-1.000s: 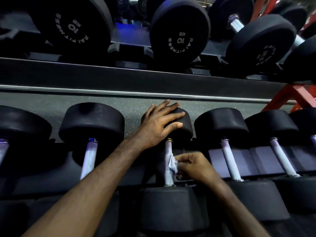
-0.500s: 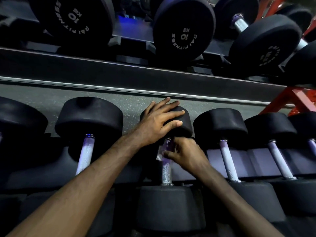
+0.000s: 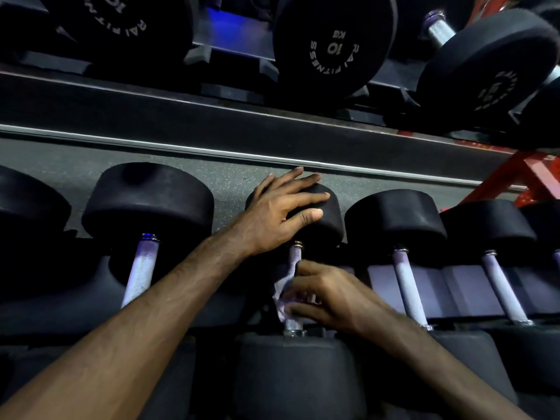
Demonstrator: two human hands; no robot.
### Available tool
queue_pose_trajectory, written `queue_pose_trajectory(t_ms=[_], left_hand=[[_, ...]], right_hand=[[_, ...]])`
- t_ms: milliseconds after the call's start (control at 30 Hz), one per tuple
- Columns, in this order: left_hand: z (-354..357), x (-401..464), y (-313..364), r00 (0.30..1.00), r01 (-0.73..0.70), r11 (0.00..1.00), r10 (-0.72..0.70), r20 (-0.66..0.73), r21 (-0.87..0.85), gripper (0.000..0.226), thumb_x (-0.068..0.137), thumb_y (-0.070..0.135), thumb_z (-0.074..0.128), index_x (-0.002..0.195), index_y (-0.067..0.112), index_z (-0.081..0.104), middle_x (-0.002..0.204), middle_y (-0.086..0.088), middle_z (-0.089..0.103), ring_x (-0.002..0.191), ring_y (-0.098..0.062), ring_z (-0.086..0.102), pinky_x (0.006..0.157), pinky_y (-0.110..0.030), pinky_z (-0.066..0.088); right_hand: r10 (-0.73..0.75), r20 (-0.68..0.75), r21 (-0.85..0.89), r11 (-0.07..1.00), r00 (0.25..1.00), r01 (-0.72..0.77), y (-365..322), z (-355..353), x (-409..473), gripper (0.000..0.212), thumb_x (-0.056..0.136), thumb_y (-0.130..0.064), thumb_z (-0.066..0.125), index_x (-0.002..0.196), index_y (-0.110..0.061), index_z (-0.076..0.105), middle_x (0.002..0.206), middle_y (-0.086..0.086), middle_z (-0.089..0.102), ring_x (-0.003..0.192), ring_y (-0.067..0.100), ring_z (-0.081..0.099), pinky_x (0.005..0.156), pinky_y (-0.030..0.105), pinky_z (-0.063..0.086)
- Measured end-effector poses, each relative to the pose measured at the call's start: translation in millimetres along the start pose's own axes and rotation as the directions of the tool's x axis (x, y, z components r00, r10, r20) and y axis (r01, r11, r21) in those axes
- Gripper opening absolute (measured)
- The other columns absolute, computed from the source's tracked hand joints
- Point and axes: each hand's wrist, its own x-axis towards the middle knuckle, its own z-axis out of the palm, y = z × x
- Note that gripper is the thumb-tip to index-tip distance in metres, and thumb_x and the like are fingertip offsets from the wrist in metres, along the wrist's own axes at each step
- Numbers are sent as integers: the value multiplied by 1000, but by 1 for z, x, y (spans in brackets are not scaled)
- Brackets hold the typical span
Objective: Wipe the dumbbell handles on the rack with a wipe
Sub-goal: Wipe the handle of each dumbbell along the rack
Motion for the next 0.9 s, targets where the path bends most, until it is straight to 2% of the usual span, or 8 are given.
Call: queue_pose_trajectory(t_ms=[167,267,433,500,600,733,833,900], left_hand=[[-1,1,-1,1000,-15,1000,15,2,16,55,99,66,42,145,44,62,167,21,38,162,-2,14,131,-49,4],[-4,1,1,999,-7,1000,7,32,12,55,99,67,42,145,45,61,168,22,36,161,-1,13,131,-46,3],[-26,-1,6,1000,-6,999,7,29,-35,44,101,45,57,141,30,70,165,5,48,157,-9,34,130,-38,23],[-47,-10,3,1000,0,999,0,-22,-33,40,102,35,60,137,23,74,160,0,54,149,-11,47,126,-28,33],[-80,-26,-10,996,28,993,-17,-92,116,32,103,33,62,130,25,77,153,3,61,141,-10,56,122,-45,42],[-132,-56,-32,988,101,889,-37,-149,446,38,100,45,55,124,30,79,147,7,66,135,-16,63,125,-55,31],[-156,-86,-52,965,232,876,-151,-216,422,49,97,57,52,132,31,76,150,6,64,141,-17,57,121,-57,37],[-160,-99,-61,962,254,870,-184,-201,423,56,98,62,48,139,33,71,155,8,59,146,-15,49,126,-46,29]], right_hand=[[113,-161,-41,992,980,-121,10,-7,10,34,95,-52,57,110,-25,72,102,-9,44,86,14,56,71,41,52],[195,-144,27,981,970,-193,-6,6,6,31,87,-51,73,108,-29,72,106,-13,40,93,12,56,76,36,52],[378,-273,301,907,885,-294,-5,5,9,18,79,-42,88,87,-29,80,93,-8,47,84,2,55,71,11,42],[429,-265,376,870,863,-318,-4,7,9,15,80,-44,87,82,-31,81,91,-5,53,81,5,60,76,22,52],[519,-225,496,789,825,-361,-1,12,5,8,84,-33,86,81,-37,80,91,-3,62,77,14,68,75,47,61],[515,-169,721,646,840,-251,-13,5,9,29,84,1,82,90,-27,82,86,3,73,69,17,64,63,34,59],[402,-160,801,587,901,-119,-45,3,29,20,86,-1,81,95,-19,83,87,5,74,72,20,64,69,45,57],[272,-133,859,511,953,-26,-79,8,55,14,87,0,79,96,-10,80,81,2,71,74,18,65,71,42,56]])
